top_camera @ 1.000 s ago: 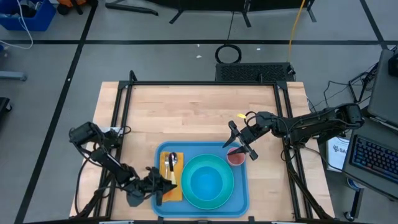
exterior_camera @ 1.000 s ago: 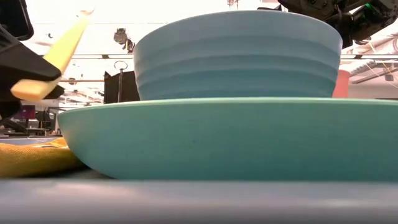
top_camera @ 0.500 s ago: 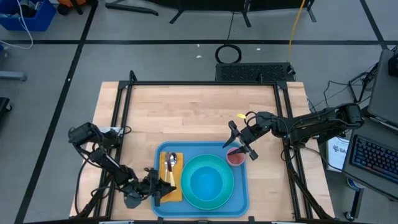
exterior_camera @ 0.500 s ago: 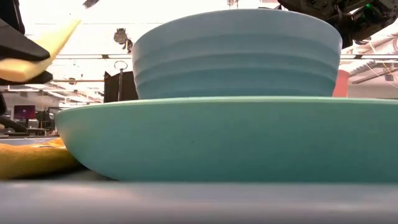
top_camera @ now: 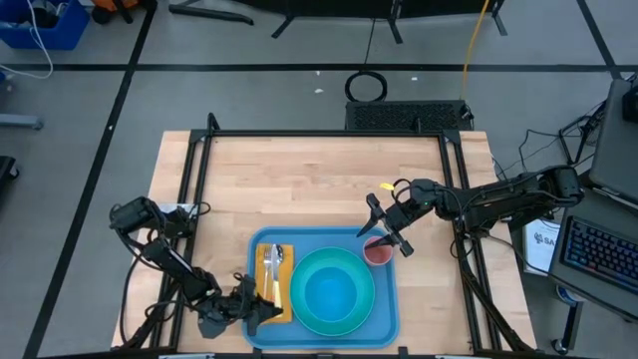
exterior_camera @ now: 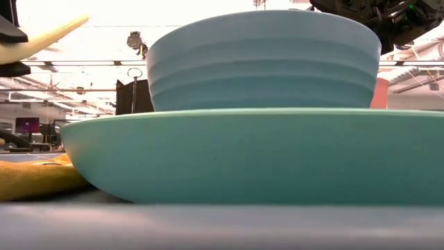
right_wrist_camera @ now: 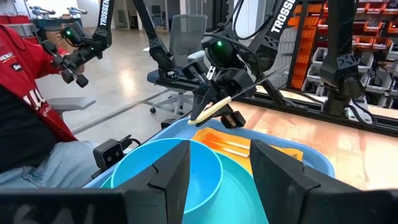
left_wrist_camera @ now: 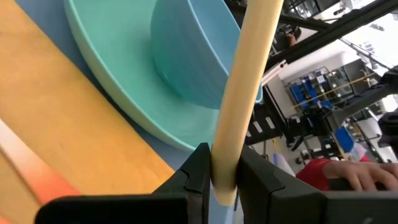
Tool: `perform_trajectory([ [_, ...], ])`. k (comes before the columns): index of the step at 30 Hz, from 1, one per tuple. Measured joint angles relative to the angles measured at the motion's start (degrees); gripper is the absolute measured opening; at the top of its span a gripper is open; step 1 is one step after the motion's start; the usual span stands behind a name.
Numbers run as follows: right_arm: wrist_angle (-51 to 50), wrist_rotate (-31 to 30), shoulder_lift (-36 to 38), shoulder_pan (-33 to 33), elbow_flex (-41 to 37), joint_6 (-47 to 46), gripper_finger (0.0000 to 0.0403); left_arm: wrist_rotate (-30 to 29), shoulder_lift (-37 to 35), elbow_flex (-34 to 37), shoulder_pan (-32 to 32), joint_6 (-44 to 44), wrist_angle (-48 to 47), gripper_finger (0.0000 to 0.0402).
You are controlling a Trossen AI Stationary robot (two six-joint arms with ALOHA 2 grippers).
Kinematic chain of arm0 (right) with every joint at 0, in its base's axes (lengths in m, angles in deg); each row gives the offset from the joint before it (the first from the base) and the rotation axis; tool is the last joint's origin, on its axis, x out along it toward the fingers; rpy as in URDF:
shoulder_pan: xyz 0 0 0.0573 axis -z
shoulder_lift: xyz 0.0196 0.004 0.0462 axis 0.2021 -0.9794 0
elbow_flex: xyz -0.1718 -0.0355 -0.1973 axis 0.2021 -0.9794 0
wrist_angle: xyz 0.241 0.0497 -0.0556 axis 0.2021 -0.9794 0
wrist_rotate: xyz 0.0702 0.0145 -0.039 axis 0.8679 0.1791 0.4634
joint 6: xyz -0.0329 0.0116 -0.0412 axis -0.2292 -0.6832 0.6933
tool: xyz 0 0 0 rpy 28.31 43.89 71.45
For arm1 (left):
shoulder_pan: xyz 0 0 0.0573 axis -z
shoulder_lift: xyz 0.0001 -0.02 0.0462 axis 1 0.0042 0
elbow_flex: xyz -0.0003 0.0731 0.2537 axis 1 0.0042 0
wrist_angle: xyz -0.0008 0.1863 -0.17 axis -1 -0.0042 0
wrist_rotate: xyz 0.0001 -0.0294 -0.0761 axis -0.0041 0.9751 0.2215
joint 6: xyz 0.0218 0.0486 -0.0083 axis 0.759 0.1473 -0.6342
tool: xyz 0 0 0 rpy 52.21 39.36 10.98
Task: Set up tray
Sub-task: Put the yellow knife on the yellow napkin to the right of the orange spoon
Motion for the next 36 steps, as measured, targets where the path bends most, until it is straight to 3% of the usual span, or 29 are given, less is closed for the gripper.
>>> perform_trajectory([
  [15,0.01,0.0,0.0,0.02,0.0,1.47,0.0155,1.75,-1.65,0.0,-0.02,-5.52,0.19,0.0053],
  [36,0.07,0.0,0.0,0.02,0.0,0.88,0.0155,8.12,-2.29,-0.03,0.26,-22.3,-1.58,0.0053],
])
